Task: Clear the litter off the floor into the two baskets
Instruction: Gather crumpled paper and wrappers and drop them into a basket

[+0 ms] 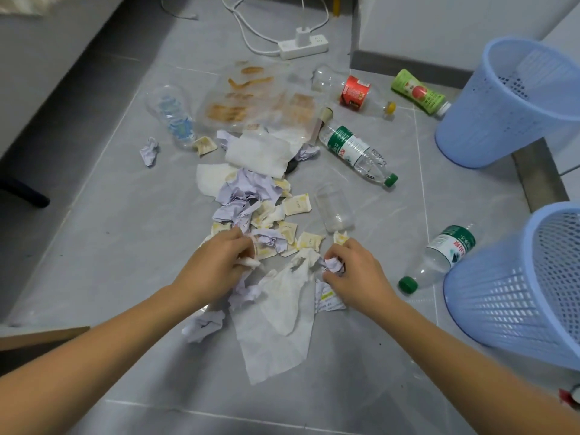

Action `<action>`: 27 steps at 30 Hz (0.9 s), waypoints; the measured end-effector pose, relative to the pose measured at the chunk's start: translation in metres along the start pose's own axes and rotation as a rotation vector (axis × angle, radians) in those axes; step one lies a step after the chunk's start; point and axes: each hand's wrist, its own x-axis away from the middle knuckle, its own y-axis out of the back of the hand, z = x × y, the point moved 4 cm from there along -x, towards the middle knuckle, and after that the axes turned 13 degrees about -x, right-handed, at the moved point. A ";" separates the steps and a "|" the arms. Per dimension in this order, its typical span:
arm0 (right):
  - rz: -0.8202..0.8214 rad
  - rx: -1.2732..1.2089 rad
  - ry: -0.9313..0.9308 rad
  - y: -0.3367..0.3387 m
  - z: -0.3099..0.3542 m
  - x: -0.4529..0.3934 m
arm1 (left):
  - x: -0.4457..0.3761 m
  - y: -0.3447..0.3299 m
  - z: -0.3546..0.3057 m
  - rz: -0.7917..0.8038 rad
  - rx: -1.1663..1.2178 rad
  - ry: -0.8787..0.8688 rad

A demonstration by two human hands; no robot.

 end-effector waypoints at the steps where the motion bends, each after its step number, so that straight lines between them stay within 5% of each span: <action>1: -0.001 -0.001 0.007 0.004 0.003 0.002 | 0.000 0.007 0.002 -0.032 0.011 0.003; 7: -0.093 -0.073 0.084 0.057 0.025 0.022 | -0.020 0.071 -0.034 -0.213 -0.001 -0.047; 14: -0.522 -0.182 0.140 0.194 0.041 0.083 | -0.090 0.130 -0.210 -0.203 0.429 -0.417; 20: -0.849 -0.149 -0.095 0.303 -0.039 0.160 | -0.140 0.134 -0.372 -0.193 0.504 -0.745; 27: -0.853 -0.037 -0.391 0.324 -0.125 0.206 | -0.172 0.063 -0.463 0.062 0.269 -0.774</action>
